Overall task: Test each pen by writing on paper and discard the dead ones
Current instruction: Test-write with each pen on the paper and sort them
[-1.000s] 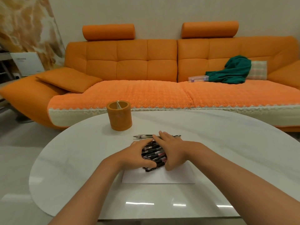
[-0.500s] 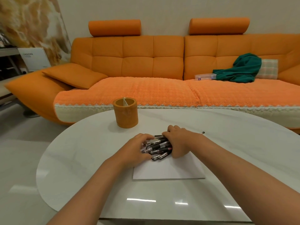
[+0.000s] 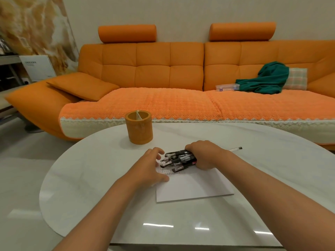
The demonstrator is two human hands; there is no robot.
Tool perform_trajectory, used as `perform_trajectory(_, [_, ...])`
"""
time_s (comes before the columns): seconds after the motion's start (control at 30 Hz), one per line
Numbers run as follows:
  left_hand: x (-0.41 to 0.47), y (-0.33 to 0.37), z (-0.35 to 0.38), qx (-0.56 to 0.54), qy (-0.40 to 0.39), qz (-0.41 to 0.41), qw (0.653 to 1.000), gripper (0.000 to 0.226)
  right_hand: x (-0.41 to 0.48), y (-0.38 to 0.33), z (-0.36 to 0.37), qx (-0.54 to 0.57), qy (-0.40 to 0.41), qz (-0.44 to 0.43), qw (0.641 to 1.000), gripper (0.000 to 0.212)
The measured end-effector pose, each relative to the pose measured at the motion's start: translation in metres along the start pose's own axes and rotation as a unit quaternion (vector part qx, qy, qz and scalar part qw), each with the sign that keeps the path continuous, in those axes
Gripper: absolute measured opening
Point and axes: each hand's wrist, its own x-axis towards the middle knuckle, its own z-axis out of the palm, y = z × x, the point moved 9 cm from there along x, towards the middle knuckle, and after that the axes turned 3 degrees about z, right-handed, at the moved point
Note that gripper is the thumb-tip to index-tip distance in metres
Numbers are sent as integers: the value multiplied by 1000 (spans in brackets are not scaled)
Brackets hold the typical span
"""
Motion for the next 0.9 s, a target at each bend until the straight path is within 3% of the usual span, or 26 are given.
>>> perform_trajectory(0.13, [-2,-2,-10,-42,-15,-9,999,65,1,-4,-15,-29,61,-19,998,23])
perform_trajectory(0.27, [-15,-4,-78,-108,158,-8,981,51,6,-35,-38,-48,136,-67,987,25])
perform_trajectory(0.33, [-25,-3,-97,-139,202,0,970,45,12,-60,-45,-55,147,-96,983,25])
perform_trajectory(0.43, [-31,-4,-85,-88,135,4,987,44,26,-98,-47,-55,135,-131,981,21])
perform_trajectory(0.57, [-45,-33,-67,21,-7,-47,999,82,44,-152,-42,-22,68,-173,982,26])
perform_trajectory(0.67, [-56,-59,-71,70,-22,-69,995,95,57,-179,-32,-10,34,-189,981,31])
perform_trajectory(0.9, [-61,-99,-79,64,-9,-91,994,60,74,-198,-30,49,-9,-183,982,43])
